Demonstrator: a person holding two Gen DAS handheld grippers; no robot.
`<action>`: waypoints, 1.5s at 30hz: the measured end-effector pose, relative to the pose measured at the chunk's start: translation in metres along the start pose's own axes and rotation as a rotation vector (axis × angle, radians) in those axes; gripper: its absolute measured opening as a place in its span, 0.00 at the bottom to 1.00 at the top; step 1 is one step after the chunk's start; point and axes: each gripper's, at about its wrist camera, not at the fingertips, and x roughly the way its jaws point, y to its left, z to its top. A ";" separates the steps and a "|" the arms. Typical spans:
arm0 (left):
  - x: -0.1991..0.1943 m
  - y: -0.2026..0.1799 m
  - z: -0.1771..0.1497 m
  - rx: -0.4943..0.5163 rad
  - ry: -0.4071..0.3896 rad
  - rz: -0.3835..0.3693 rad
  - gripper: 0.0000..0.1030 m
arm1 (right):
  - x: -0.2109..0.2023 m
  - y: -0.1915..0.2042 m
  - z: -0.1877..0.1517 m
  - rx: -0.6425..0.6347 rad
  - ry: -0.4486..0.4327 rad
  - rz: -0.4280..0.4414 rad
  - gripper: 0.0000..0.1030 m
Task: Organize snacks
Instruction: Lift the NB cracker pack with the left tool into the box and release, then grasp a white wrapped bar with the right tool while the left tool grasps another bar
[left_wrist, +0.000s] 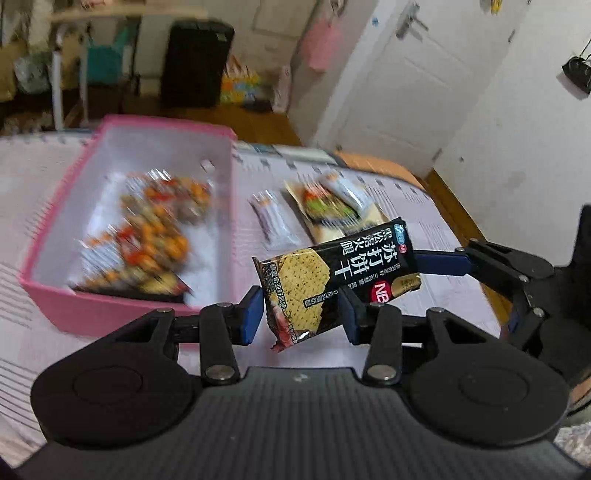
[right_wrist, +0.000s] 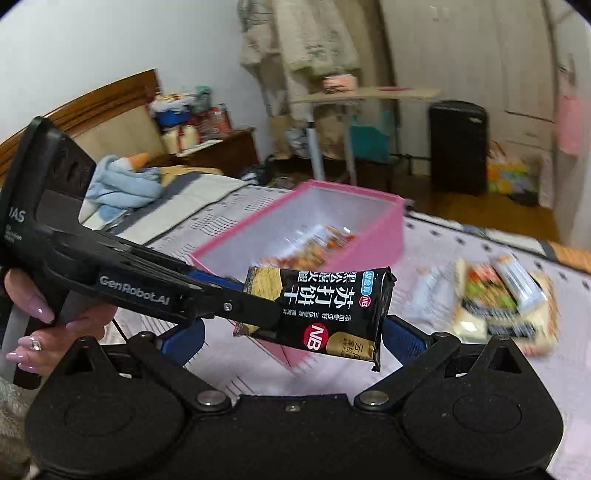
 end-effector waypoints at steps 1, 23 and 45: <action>-0.004 0.006 0.002 -0.012 -0.007 0.011 0.40 | 0.008 0.001 0.007 -0.016 0.011 0.006 0.94; 0.061 0.160 0.052 -0.290 -0.010 0.265 0.44 | 0.184 0.001 0.069 -0.005 0.166 0.003 0.53; 0.010 0.047 0.059 -0.053 -0.041 0.293 0.62 | 0.037 -0.094 0.065 -0.013 -0.067 -0.065 0.86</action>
